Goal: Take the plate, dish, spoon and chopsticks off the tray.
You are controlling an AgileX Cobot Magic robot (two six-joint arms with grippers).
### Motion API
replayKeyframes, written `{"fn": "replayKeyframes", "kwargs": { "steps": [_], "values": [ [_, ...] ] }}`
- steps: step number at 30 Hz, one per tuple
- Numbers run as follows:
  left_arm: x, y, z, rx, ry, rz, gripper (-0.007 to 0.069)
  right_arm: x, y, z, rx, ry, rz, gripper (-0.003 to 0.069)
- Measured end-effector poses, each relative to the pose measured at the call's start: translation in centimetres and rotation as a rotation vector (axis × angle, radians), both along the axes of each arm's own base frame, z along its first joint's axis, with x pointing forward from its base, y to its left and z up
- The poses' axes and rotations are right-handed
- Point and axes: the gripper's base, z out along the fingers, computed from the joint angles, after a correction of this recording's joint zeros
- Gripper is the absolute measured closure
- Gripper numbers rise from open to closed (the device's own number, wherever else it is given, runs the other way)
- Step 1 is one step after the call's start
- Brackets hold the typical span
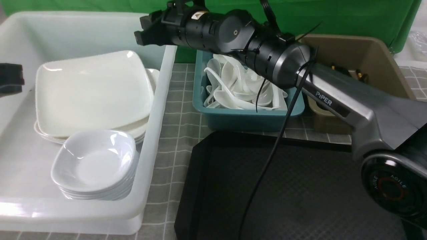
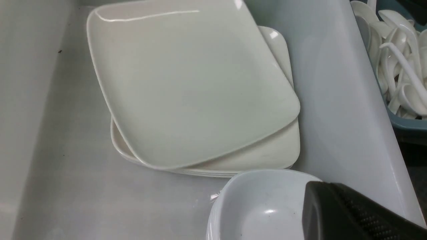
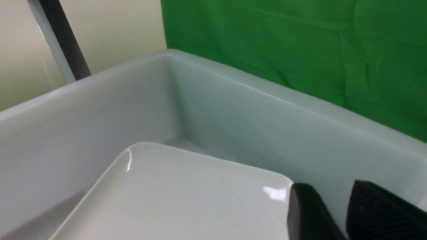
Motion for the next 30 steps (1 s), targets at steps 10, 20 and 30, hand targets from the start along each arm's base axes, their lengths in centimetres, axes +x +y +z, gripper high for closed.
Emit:
{"fn": "replayKeyframes", "kwargs": {
  "steps": [10,20,30],
  "values": [
    [0.2,0.4,-0.4,0.047,0.024,0.008,0.0623,-3.5,-3.2,8.2,-0.11,-0.033,0.096,0.0624],
    [5.2,1.6,-4.9,0.0,0.238,0.076,0.0623,-8.7,-16.8,17.6,-0.404,0.187,-0.152,0.0631],
    [15.7,6.6,-5.5,-0.028,0.3,0.21,0.0623,-12.8,-22.5,19.9,-0.469,0.298,-0.233,0.063]
  ]
}}
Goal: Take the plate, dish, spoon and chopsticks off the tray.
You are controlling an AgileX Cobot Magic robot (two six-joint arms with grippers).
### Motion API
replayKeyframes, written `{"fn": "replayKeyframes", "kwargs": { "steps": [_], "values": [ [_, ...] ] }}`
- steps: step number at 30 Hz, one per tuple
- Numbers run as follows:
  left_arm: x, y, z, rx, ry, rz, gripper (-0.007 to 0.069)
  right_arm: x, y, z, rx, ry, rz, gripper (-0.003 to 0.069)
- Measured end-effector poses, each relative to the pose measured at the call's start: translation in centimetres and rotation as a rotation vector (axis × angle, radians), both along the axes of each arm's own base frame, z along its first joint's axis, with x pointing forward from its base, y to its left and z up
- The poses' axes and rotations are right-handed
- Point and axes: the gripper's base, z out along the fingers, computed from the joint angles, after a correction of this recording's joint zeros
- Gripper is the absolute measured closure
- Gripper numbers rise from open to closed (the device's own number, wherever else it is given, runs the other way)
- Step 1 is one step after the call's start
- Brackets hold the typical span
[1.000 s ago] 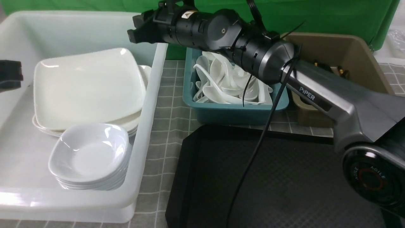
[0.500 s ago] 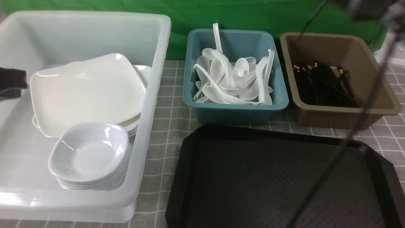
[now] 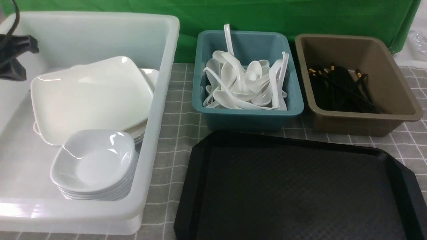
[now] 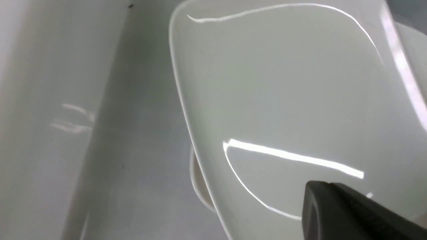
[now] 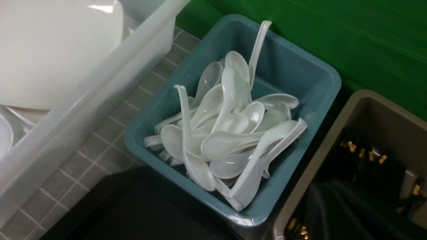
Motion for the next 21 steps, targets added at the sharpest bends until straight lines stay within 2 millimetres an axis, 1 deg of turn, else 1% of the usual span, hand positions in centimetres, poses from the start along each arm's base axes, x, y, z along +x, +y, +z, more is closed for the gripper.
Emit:
{"fn": "replayKeyframes", "kwargs": {
  "steps": [3,5,7,8,10,14,15,17,21],
  "values": [
    [1.9,0.7,-0.6,0.029,0.012,-0.003,0.0623,-0.4,-0.1,-0.1,-0.005,0.008,0.008,0.0629],
    [3.8,1.5,-2.1,0.073,0.045,-0.011,0.0623,-0.6,-0.2,-0.4,-0.02,0.013,0.018,0.0629],
    [4.8,2.1,-3.4,0.107,0.078,-0.017,0.0623,-0.6,-0.2,-0.6,-0.027,0.021,0.022,0.0627],
    [5.0,2.2,-3.7,0.116,0.084,-0.017,0.0623,-0.6,-0.2,-0.7,-0.028,0.023,0.022,0.0627],
    [6.2,3.0,-5.2,0.177,0.107,-0.007,0.0623,-0.5,-0.2,-1.0,-0.037,0.034,0.026,0.0623],
    [7.7,3.8,-7.6,0.238,0.101,-0.01,0.0623,-0.4,-0.1,-1.6,-0.058,0.045,0.043,0.0622],
    [7.7,3.8,-7.8,0.237,0.104,-0.01,0.0623,-0.3,-0.1,-1.6,-0.06,0.046,0.045,0.0622],
    [8.4,4.1,-8.8,0.261,0.088,-0.019,0.0623,-0.3,-0.1,-1.7,-0.068,0.043,0.053,0.0621],
    [9.2,4.3,-10.0,0.286,0.056,-0.031,0.0623,-0.3,-0.1,-1.7,-0.07,0.042,0.055,0.0618]
  ]
}}
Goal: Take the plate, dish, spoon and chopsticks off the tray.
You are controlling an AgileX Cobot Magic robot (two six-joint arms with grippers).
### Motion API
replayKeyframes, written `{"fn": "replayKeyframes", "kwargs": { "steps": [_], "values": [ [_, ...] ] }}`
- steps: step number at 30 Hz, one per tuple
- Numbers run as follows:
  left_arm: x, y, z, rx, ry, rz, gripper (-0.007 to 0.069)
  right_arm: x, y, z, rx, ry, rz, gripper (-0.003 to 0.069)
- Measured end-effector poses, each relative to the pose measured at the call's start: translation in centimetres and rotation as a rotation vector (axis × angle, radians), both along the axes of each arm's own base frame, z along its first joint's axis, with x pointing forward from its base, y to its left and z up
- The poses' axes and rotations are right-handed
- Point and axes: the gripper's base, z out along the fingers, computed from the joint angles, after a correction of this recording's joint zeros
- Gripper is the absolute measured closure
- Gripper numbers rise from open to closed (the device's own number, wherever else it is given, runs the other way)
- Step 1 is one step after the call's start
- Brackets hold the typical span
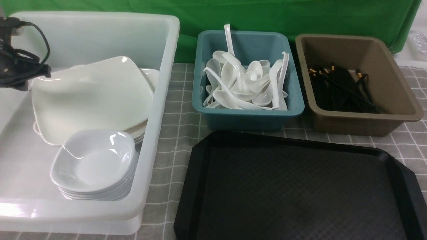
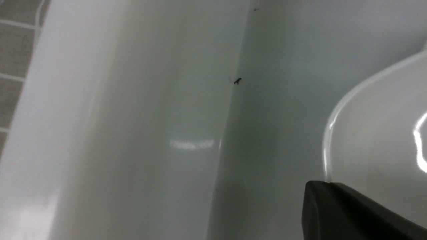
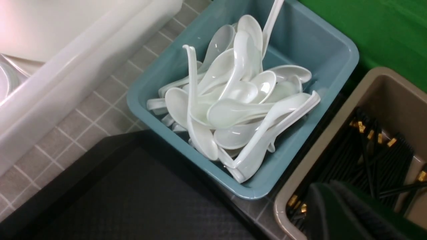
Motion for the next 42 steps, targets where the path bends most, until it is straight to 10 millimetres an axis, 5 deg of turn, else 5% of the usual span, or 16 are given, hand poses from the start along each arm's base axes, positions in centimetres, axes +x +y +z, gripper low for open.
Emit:
{"fn": "replayKeyframes", "kwargs": {
  "steps": [12,24,28,37,42],
  "values": [
    [1.4,0.3,-3.7,0.054,-0.001,-0.028,0.0623,0.0,0.0,0.0,-0.003,-0.001,0.002,0.0608],
    [3.4,-0.3,-1.8,-0.035,-0.281,0.001,0.0623,0.0,0.0,0.0,-0.001,-0.001,0.003,0.0603],
    [2.9,-0.4,-1.8,-0.009,-0.201,-0.045,0.0623,-0.1,0.2,0.0,0.015,0.005,0.011,0.0601],
    [1.2,1.1,1.4,0.036,-0.171,0.001,0.0623,-0.2,0.5,0.1,0.052,0.019,0.032,0.0596],
    [0.8,1.1,1.2,0.026,-0.124,0.008,0.0623,-0.2,0.5,0.1,0.055,0.02,0.033,0.0592]
  ]
}}
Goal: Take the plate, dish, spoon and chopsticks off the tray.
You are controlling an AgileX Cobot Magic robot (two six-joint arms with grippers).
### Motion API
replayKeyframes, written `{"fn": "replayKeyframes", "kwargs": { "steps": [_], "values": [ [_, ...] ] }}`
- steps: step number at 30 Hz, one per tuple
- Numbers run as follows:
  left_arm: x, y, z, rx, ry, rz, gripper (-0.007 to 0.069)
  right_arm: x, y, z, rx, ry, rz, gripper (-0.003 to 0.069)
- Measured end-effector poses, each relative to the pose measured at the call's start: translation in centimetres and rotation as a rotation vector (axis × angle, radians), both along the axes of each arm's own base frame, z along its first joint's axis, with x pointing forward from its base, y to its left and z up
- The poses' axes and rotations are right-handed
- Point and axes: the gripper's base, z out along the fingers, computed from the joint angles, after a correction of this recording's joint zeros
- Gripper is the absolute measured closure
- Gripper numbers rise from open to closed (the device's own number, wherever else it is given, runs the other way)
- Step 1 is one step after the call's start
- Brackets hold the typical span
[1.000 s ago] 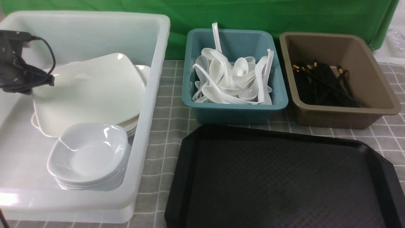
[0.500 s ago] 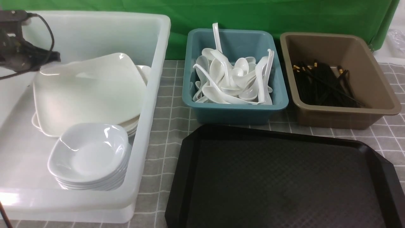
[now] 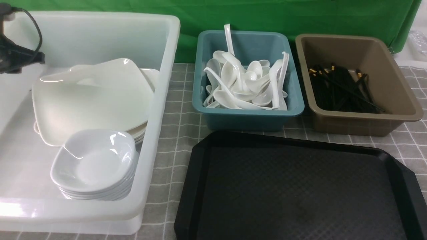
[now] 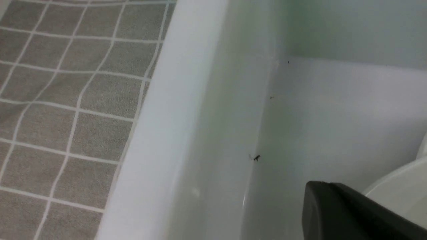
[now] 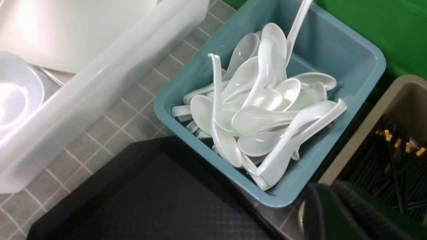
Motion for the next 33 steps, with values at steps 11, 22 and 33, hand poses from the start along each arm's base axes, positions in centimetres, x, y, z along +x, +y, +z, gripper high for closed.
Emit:
{"fn": "replayKeyframes", "kwargs": {
  "steps": [11,22,33],
  "values": [
    [1.1,-0.7,-1.9,-0.15,-0.042,0.031,0.0623,0.0,0.0,0.0,0.002,0.001,0.001,0.0589],
    [1.3,-2.6,-2.7,-0.043,0.04,-0.087,0.0623,-0.1,0.1,0.1,0.019,0.006,0.01,0.0589],
    [-1.9,-3.7,1.1,-0.181,0.201,-0.031,0.0623,-0.1,0.2,0.1,0.019,0.006,0.011,0.0589]
  ]
}}
